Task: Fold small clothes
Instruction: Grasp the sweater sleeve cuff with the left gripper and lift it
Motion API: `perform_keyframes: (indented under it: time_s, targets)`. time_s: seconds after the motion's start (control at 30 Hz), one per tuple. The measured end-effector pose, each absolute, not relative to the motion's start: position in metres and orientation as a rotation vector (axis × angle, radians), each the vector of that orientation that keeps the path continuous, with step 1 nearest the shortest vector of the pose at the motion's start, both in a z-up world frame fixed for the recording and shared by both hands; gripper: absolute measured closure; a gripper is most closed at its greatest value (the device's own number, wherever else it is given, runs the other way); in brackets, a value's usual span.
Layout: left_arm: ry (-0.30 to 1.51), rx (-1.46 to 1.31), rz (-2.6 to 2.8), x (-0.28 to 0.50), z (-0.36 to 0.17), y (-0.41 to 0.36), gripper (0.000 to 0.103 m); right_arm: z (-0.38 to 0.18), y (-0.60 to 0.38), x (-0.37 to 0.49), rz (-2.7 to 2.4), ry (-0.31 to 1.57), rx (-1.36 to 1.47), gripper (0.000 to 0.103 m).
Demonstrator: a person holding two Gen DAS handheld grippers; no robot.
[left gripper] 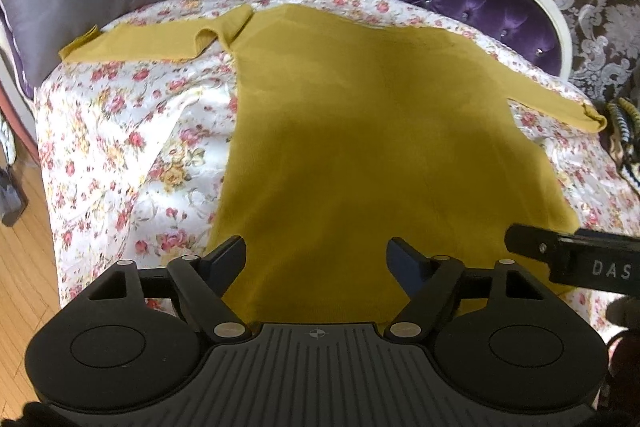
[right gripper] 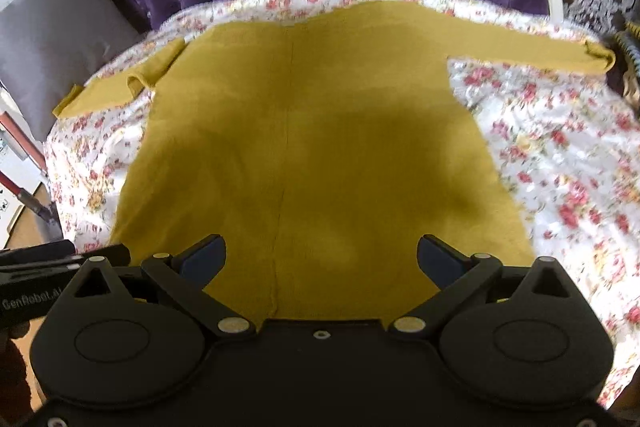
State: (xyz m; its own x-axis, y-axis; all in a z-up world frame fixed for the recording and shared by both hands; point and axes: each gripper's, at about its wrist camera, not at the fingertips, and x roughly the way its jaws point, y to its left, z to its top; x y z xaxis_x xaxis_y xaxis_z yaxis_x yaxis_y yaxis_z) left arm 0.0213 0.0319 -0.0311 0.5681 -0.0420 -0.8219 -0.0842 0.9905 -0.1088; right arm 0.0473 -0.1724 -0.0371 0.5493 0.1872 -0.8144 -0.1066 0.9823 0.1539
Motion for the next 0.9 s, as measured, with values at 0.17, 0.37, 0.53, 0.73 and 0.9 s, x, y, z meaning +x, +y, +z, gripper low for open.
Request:
perform_keyframes:
  time_s: [0.17, 0.37, 0.53, 0.73, 0.9]
  targets:
    - [0.917, -0.152, 0.073, 0.024, -0.033, 0.049, 0.030, -0.049, -0.172, 0.058, 0.226, 1.053, 0.147, 0.015]
    - [0.851, -0.201, 0.075, 0.040, -0.034, 0.081, 0.030, -0.058, -0.175, 0.076, 0.290, 1.136, 0.249, 0.017]
    - [0.822, -0.147, 0.148, 0.064, -0.031, 0.116, 0.030, -0.054, -0.164, 0.091, 0.321, 1.110, 0.189, 0.024]
    - [0.751, -0.083, 0.294, 0.111, -0.030, 0.181, 0.032, -0.046, -0.141, 0.112, 0.347, 1.007, 0.105, 0.027]
    - [0.695, -0.085, 0.353, 0.149, -0.037, 0.248, 0.050, -0.048, -0.121, 0.132, 0.371, 0.949, 0.081, 0.040]
